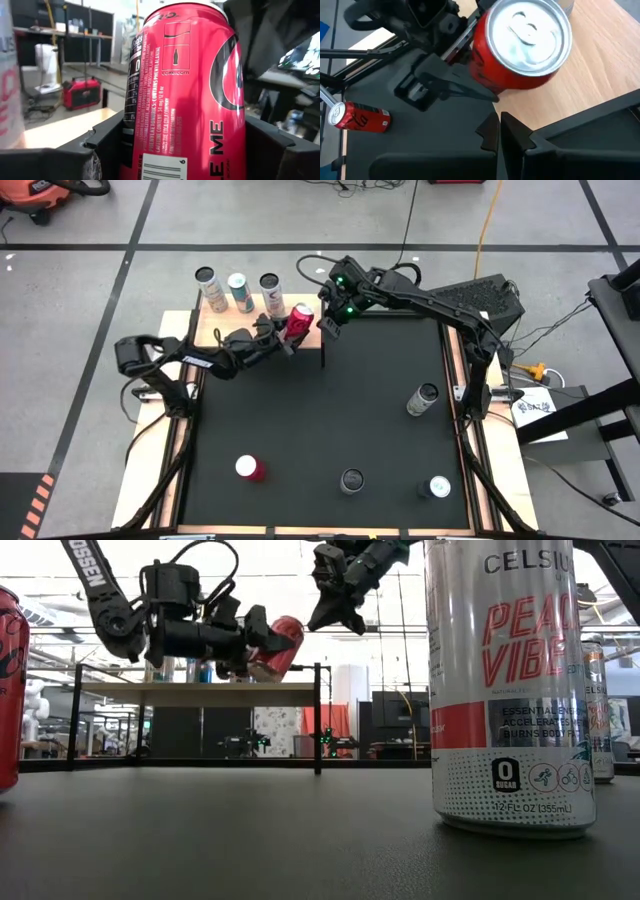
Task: Place canned beverage on shelf
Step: Put the top red black soda can on the shelf
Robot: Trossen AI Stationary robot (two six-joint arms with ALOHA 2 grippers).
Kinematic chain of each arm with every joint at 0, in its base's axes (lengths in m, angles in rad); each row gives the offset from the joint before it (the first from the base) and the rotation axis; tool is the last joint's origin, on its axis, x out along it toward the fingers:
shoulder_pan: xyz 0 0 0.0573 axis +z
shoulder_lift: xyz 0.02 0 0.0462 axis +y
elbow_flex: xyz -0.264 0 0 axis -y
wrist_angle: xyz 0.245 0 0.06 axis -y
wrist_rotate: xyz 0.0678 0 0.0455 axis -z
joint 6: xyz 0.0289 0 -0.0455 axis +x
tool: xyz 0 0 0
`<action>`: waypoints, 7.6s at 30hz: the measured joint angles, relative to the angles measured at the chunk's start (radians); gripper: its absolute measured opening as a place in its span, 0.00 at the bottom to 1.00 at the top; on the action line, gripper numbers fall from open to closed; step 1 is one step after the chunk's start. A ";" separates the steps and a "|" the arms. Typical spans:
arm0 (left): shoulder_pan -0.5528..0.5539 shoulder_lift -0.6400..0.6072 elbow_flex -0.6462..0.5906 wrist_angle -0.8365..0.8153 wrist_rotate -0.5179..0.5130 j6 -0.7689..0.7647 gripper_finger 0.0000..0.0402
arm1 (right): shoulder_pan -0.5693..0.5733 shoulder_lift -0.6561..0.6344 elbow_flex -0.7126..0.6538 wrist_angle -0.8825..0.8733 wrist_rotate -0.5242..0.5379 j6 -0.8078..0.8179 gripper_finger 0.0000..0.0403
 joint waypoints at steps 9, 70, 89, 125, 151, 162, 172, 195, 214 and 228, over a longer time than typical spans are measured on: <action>-0.001 0.043 0.000 0.072 0.031 0.001 0.73 | -0.002 0.000 0.000 0.005 0.000 0.002 0.00; 0.048 0.043 0.002 0.013 0.144 -0.025 0.93 | -0.011 0.014 0.001 -0.038 0.049 0.024 0.00; 0.048 0.043 0.001 0.013 0.166 -0.025 0.93 | -0.027 0.014 0.001 -0.037 0.104 -0.067 0.06; 0.085 0.044 0.005 -0.047 0.256 -0.023 0.93 | -0.035 0.078 -0.001 -0.044 0.026 -0.134 0.52; 0.080 0.043 0.006 -0.042 0.435 -0.079 0.93 | -0.036 0.011 0.003 -0.034 0.088 -0.079 0.52; 0.082 0.043 0.006 -0.038 0.417 -0.102 0.93 | -0.020 0.010 0.003 -0.086 0.025 -0.083 0.52; 0.082 0.043 0.006 -0.039 0.434 -0.105 0.93 | -0.020 0.010 0.002 -0.150 0.025 -0.107 0.52; 0.083 0.043 0.005 -0.037 0.436 -0.106 0.93 | -0.008 0.069 0.002 -0.121 -0.031 -0.034 0.52; 0.084 0.043 0.004 -0.061 0.437 -0.104 0.93 | 0.007 0.075 0.000 -0.062 -0.066 -0.056 0.52; 0.083 0.042 0.005 -0.087 0.447 -0.126 0.93 | 0.013 0.034 0.003 0.028 -0.126 -0.084 0.52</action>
